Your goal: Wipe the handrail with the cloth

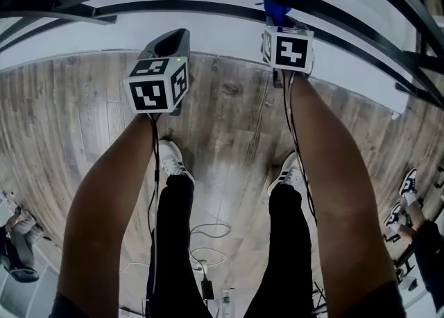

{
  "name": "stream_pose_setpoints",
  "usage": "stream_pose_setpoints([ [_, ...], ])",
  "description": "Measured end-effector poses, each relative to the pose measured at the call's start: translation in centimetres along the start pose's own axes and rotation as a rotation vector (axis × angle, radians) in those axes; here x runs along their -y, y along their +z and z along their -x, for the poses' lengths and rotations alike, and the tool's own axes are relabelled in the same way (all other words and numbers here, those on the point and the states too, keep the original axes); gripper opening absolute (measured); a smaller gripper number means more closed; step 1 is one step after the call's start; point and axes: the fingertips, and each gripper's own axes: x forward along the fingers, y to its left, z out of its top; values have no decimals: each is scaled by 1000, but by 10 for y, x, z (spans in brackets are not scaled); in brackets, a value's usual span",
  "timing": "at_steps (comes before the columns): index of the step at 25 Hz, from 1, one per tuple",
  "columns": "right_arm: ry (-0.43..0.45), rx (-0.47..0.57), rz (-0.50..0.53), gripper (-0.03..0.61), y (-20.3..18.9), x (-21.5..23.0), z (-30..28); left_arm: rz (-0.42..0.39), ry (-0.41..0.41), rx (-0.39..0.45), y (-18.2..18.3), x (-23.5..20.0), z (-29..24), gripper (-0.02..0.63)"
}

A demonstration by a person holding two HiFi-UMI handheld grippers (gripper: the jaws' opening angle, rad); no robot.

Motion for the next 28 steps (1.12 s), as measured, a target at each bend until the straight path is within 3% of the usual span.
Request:
stream_pose_setpoints([
  [14, -61, -17, -79, 103, -67, 223, 52, -96, -92, -40, 22, 213, -86, 5],
  [28, -195, -56, -164, 103, -152, 468, 114, -141, -207, -51, 30, 433, -166, 4],
])
